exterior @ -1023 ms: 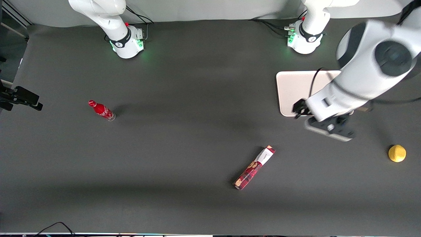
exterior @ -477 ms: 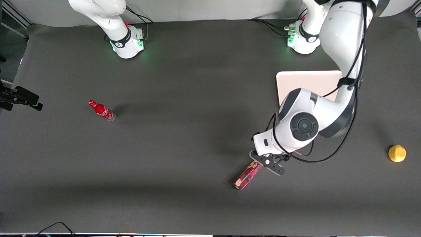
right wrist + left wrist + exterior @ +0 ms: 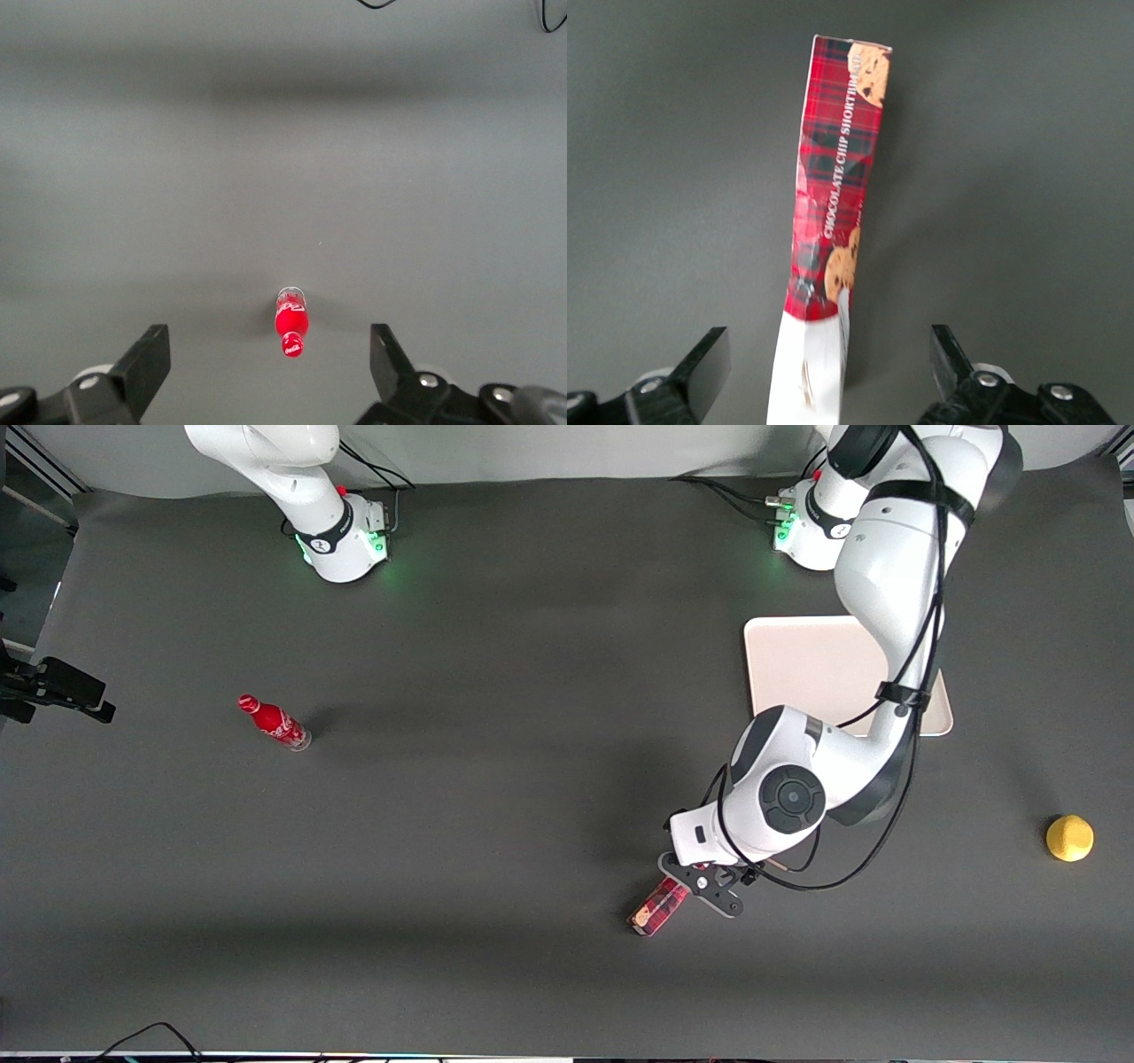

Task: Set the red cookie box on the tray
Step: 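Lower the left gripper and close it on the cookie box's end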

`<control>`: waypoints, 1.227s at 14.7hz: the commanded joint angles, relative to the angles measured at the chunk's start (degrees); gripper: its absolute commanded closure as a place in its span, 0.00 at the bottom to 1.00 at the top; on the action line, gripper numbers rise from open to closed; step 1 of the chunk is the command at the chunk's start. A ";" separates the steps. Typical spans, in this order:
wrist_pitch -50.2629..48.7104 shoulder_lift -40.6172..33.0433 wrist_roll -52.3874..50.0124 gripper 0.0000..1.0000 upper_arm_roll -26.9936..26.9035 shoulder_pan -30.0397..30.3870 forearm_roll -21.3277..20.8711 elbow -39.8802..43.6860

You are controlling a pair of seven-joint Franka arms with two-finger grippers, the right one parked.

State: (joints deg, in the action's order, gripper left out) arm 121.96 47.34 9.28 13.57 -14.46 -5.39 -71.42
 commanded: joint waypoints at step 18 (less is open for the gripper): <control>8.21 5.31 3.20 1.00 -5.58 -4.87 -1.03 1.99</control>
State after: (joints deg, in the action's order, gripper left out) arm 131.17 52.05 11.96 9.10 -18.35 -5.80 -71.36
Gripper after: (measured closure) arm 0.943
